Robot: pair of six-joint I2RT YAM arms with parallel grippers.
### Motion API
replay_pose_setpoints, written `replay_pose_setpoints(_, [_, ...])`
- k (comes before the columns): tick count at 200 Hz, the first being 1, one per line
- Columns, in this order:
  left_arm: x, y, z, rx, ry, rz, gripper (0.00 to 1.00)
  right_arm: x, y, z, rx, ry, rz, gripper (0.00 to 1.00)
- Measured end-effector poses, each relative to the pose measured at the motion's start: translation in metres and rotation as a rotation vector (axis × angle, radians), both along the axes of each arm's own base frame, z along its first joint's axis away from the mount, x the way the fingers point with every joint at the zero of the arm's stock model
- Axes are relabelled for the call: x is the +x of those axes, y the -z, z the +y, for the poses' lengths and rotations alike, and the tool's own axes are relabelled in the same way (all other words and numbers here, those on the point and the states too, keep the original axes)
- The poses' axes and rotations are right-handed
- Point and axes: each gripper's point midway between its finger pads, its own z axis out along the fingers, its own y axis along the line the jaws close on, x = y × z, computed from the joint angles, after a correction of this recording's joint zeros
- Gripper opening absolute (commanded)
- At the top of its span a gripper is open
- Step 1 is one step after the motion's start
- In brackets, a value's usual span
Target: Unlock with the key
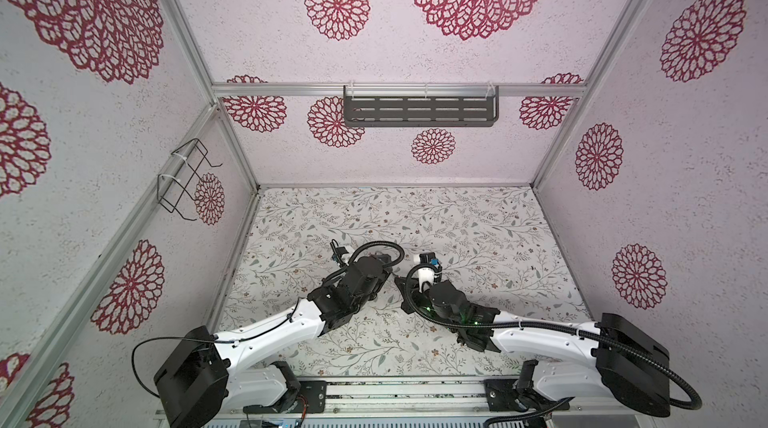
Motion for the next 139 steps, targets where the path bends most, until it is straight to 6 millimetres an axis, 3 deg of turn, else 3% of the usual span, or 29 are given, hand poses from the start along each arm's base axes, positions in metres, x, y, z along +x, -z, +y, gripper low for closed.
replay_pose_setpoints(139, [-0.0017, 0.0036, 0.0023, 0.046, 0.004, 0.000, 0.00, 0.0085, -0.0011, 0.0047, -0.001, -0.037, 0.039, 0.00])
